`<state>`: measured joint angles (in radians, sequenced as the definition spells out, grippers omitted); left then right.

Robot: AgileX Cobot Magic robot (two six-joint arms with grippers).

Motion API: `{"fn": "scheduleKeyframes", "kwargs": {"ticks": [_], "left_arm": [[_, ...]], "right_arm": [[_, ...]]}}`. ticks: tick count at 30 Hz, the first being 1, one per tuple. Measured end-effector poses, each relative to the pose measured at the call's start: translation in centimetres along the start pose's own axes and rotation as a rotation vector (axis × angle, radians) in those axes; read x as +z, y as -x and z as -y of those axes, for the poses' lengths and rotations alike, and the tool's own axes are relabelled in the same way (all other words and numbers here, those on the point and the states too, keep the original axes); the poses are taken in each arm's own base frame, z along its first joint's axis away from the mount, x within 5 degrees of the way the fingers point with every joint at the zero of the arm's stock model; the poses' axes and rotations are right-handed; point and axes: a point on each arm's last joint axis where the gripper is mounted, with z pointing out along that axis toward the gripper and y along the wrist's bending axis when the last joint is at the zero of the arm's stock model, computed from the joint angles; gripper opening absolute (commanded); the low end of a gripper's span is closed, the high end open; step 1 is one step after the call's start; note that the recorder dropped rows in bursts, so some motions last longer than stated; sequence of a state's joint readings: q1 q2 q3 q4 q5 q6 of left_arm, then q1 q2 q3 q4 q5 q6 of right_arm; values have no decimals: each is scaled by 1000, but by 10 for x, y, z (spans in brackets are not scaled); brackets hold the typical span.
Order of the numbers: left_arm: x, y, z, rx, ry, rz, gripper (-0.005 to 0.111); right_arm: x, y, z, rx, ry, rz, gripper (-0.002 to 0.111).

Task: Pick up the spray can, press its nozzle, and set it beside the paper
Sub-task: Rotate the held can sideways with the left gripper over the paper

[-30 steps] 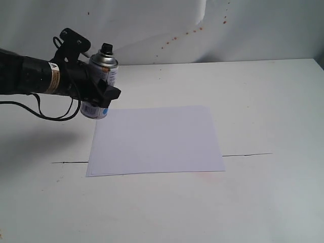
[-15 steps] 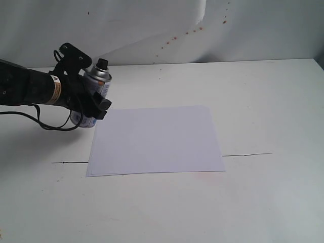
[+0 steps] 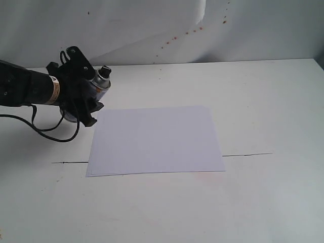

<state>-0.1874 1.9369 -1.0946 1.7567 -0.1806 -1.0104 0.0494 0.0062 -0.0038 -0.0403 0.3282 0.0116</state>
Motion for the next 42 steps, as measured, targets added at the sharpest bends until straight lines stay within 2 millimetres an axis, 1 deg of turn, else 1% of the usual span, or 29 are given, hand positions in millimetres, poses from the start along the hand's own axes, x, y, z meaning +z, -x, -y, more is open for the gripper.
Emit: {"fn": "scheduleKeyframes", "kwargs": {"ticks": [2,4,7,9,12,21,32,39,42], "left_arm": [[-1,3,1,43,7,1,0],[-6,10,2,90,11,21,0],[-18,26,6,147,-3,79,0],[-25,35,9,165,-13,115,0],[-30,40,11,172,-37,147,0],[-30,42,14,168,-63,164,0],[-30,42,14,99,-70,163,0],[-29,41,16,-146,-71,202,0],[-28,35,18,-180,-51,191,0]], "right_arm": [[0,0,0,0,0,0,0],[0,0,0,0,0,0,0],[0,0,0,0,0,0,0],[0,0,0,0,0,0,0],[0,0,0,0,0,0,0],[0,0,0,0,0,0,0],[0,0,0,0,0,0,0],[0,0,0,0,0,0,0],[0,0,0,0,0,0,0]]}}
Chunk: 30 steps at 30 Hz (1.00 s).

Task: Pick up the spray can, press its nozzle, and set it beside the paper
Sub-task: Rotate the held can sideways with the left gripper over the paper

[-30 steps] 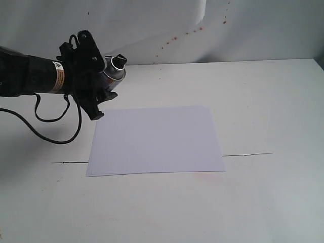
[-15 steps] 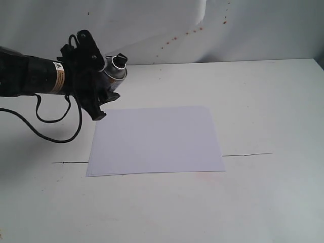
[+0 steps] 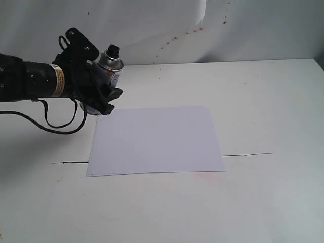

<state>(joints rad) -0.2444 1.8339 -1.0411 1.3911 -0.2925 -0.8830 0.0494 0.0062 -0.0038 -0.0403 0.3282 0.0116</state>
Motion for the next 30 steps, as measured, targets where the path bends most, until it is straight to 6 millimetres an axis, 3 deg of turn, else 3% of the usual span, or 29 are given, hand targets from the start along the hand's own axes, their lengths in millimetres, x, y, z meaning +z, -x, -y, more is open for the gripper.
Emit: {"fn": "scheduleKeyframes", "kwargs": {"ticks": [10,19,22,30], "left_arm": [[0,-20,-3,199,174,-233,0],[6,-2,36,338,105,-230,0],[7,0,51,458,67,-275,0],[4,-7,55,555,44,-391,0]], "right_arm": [[0,0,0,0,0,0,0],[0,0,0,0,0,0,0],[0,0,0,0,0,0,0],[0,0,0,0,0,0,0]]}}
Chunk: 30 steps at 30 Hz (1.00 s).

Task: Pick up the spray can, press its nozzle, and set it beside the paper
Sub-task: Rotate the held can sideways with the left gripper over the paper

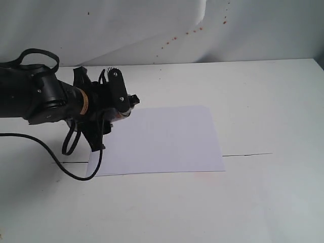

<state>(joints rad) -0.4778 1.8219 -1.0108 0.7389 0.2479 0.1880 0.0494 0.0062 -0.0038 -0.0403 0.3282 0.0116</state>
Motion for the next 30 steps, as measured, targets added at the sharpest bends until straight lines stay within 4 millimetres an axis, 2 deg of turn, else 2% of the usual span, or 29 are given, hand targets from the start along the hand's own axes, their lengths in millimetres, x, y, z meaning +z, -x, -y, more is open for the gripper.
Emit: {"fn": "scheduleKeyframes", "kwargs": {"ticks": [2,5,7,10,14,21,30], "left_arm": [[-1,0,1,-37,-22,-27,0],[-8,4,-12,-116,-49,-110,0],[-15,13,-25,-161,-47,-111,0],[-22,25,-34,-124,-49,-84,0],[-26,40,-30,-37,-95,-47,0],[-5,44,-18,30,-207,-119,0],[-5,54,-25,9,-241,-124,0]], "right_arm": [[0,0,0,0,0,0,0],[0,0,0,0,0,0,0],[0,0,0,0,0,0,0],[0,0,0,0,0,0,0],[0,0,0,0,0,0,0],[0,0,0,0,0,0,0],[0,0,0,0,0,0,0]]}}
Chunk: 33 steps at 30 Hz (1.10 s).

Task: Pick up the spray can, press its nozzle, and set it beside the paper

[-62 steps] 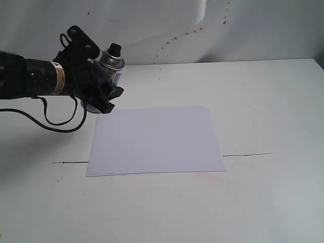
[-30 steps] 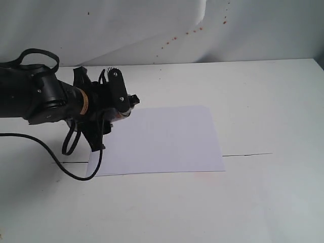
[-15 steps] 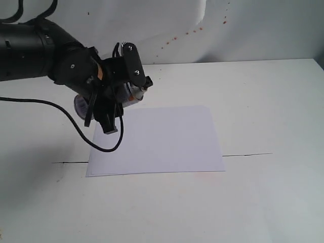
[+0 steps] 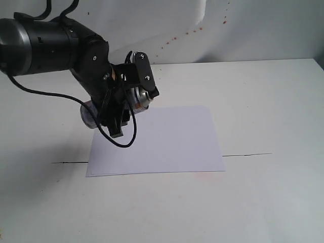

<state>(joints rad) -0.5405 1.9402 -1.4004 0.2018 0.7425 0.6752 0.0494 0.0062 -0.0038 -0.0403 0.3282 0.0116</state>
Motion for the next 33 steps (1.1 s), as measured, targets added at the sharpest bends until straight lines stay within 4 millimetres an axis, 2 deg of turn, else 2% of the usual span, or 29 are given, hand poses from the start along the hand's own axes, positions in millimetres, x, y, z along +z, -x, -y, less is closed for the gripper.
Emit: {"fn": "scheduleKeyframes", "kwargs": {"ticks": [12,21,33], "left_arm": [[19,0,16,81,-100,-87,0],[23,12,5,77,-116,-109,0],[25,12,9,47,-165,-112,0]], "right_arm": [[0,0,0,0,0,0,0],[0,0,0,0,0,0,0],[0,0,0,0,0,0,0]]}}
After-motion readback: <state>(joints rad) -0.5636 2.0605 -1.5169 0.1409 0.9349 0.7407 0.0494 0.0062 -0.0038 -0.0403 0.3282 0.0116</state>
